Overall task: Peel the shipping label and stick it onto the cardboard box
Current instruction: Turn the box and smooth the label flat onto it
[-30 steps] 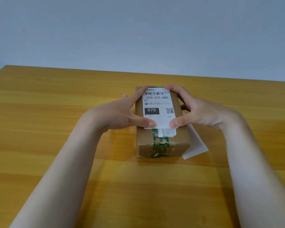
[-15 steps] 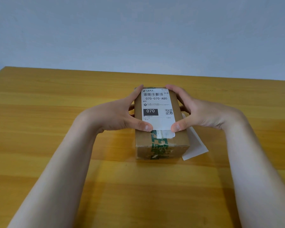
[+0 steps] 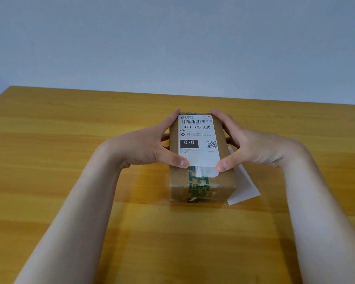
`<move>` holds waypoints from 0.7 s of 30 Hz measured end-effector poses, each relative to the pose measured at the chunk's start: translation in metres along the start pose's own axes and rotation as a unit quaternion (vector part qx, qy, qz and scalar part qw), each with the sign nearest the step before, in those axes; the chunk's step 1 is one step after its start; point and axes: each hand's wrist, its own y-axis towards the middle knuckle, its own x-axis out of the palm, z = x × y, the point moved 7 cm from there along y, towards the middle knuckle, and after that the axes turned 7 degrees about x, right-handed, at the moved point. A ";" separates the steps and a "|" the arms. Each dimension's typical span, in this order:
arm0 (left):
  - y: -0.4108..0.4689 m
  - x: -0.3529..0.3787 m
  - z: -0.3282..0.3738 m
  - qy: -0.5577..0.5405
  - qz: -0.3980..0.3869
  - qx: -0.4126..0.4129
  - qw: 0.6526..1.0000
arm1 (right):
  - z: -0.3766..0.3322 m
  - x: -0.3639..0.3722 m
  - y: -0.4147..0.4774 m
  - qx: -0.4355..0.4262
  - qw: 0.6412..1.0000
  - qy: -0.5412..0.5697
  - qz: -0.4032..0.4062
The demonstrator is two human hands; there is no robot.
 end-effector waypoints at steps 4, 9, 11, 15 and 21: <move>0.004 -0.001 -0.004 -0.009 -0.003 0.004 1.000 | 0.002 -0.001 0.001 0.002 1.000 0.000 -0.001; 0.006 -0.003 -0.011 -0.029 -0.009 0.010 0.999 | 0.007 -0.002 0.002 -0.003 1.000 0.009 0.000; 0.007 -0.004 -0.012 -0.031 -0.012 0.013 0.999 | 0.008 -0.003 0.003 -0.003 1.000 0.016 0.001; 0.009 -0.006 -0.014 -0.025 -0.006 0.009 1.000 | 0.013 0.002 0.005 -0.004 0.997 0.069 -0.015; 0.004 -0.003 -0.020 -0.065 0.006 0.021 0.998 | 0.024 0.009 -0.002 0.010 0.986 0.167 0.015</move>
